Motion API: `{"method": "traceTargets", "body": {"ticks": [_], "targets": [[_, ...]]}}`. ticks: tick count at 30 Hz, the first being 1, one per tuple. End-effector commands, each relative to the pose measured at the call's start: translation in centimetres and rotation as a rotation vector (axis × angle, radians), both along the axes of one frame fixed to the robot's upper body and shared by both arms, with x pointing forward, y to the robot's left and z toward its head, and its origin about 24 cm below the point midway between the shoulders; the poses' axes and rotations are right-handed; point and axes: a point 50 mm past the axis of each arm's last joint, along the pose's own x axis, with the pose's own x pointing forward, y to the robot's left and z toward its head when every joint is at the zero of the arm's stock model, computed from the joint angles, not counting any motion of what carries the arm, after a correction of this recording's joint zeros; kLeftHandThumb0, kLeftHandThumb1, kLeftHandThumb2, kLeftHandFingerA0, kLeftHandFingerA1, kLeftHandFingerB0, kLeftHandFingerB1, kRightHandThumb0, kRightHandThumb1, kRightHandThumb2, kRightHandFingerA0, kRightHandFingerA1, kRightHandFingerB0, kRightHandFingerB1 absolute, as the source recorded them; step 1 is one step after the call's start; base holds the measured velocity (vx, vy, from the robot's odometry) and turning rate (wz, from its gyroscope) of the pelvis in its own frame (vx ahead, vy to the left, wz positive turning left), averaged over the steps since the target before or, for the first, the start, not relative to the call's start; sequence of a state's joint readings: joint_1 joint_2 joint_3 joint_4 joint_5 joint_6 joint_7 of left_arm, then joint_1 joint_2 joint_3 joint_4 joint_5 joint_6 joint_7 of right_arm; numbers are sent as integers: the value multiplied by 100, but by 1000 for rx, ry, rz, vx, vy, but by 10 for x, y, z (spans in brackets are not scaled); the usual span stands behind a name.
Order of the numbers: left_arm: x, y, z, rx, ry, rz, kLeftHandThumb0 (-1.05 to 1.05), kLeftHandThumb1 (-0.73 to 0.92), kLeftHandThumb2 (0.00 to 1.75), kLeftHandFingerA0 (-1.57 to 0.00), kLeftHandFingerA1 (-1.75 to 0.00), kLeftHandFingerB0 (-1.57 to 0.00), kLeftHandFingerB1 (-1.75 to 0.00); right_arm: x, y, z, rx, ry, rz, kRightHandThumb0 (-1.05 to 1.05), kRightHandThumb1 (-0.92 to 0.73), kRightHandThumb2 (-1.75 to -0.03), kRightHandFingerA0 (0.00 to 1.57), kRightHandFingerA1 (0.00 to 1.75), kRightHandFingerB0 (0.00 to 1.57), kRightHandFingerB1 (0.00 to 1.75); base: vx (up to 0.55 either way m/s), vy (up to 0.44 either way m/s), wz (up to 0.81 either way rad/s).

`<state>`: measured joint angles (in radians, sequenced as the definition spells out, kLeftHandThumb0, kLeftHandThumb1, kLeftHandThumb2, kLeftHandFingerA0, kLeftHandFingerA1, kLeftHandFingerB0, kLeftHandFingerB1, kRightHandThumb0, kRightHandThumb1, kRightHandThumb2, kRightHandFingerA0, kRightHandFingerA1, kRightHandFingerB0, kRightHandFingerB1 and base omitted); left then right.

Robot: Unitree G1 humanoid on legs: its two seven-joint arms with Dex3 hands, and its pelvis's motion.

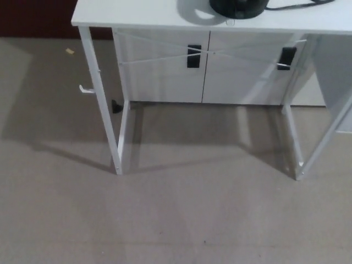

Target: The robot walk towards a table in front and click the button on the base of the boilling pot using its left middle finger

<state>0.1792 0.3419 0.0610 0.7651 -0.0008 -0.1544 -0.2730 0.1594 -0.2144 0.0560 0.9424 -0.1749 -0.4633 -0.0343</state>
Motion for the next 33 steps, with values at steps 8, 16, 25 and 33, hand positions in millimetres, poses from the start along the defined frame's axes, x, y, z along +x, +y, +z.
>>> {"method": "traceTargets", "body": {"ticks": [8,16,25,33], "targets": [[-1,2,1,23,-4,-23,-21,52,55,-60,-47,-44,-36,-2,-5,1,-35,1,7,-23,-46,-53,93,59,60,49,225,-163,22],[1,3,2,36,-3,-35,-22,51,56,-61,-46,-44,-35,-1,-6,1,-42,-5,19,-24,-45,-53,93,59,60,48,201,-84,-1],[-1,2,2,49,-8,-52,-21,51,55,-62,-45,-44,-36,-2,-5,0,-35,6,13,-19,-45,-53,94,60,60,49,348,170,-8],[0,1,2,65,-8,-59,-23,51,55,-64,-45,-46,-36,-1,-6,1,-51,6,28,-21,-45,-53,94,59,60,48,172,-33,10]]}}
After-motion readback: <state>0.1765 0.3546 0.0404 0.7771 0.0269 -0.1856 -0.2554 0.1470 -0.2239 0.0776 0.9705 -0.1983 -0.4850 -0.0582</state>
